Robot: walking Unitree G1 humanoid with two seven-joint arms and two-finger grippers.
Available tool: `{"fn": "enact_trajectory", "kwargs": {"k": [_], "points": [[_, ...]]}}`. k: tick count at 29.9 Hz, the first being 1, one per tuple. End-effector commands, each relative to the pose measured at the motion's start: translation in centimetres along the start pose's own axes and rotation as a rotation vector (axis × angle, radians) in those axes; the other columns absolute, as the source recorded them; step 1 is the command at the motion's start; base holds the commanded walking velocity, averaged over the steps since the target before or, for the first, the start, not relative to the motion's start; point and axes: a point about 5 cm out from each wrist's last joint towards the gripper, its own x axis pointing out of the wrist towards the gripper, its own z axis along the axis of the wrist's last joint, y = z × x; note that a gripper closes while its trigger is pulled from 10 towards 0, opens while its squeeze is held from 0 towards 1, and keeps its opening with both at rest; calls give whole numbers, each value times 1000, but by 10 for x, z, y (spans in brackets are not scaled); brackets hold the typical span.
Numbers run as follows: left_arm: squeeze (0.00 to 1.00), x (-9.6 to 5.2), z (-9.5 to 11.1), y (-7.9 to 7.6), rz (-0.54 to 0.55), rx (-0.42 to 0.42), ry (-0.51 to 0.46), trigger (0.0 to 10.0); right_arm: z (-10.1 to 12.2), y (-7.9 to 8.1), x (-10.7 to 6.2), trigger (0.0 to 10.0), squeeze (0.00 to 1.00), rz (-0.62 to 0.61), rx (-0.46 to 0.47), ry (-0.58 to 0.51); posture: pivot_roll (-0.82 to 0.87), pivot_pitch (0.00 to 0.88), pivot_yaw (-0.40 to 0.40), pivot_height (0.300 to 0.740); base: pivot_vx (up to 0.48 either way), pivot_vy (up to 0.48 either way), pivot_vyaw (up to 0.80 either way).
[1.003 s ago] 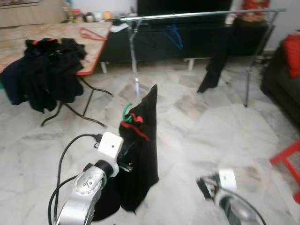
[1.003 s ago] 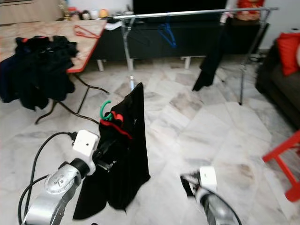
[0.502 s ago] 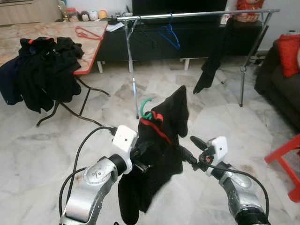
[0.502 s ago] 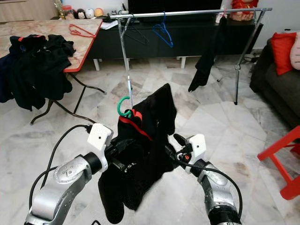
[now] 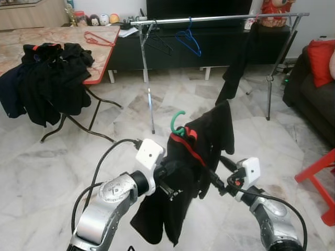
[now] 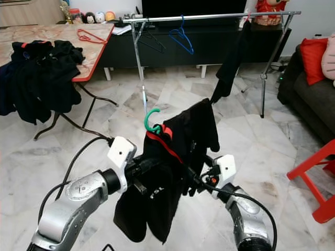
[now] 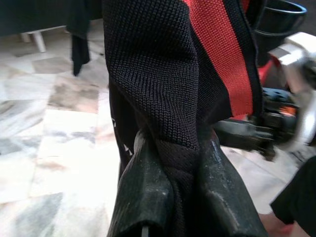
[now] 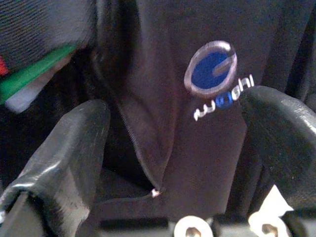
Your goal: Hang hanger
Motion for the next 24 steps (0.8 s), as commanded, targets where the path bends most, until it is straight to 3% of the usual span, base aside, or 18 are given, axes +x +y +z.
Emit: {"fn": "enact_trajectory", "kwargs": {"k": [1, 14, 24], "points": [[0, 0, 14, -7, -51, 15, -50, 10000, 5, -3, 4, 10000, 0, -27, -34, -7, -7, 0, -20, 716, 0, 0, 0], [0, 0, 18, -12, -102, 11, -41, 10000, -6, 3, 6, 10000, 0, 20, 12, 51, -4, 0, -20, 716, 0, 0, 0], [0, 0, 19, -16, -135, 5, -32, 10000, -9, -4, 9, 10000, 0, -64, -14, 83, 0, 0, -24, 716, 0, 0, 0]]}}
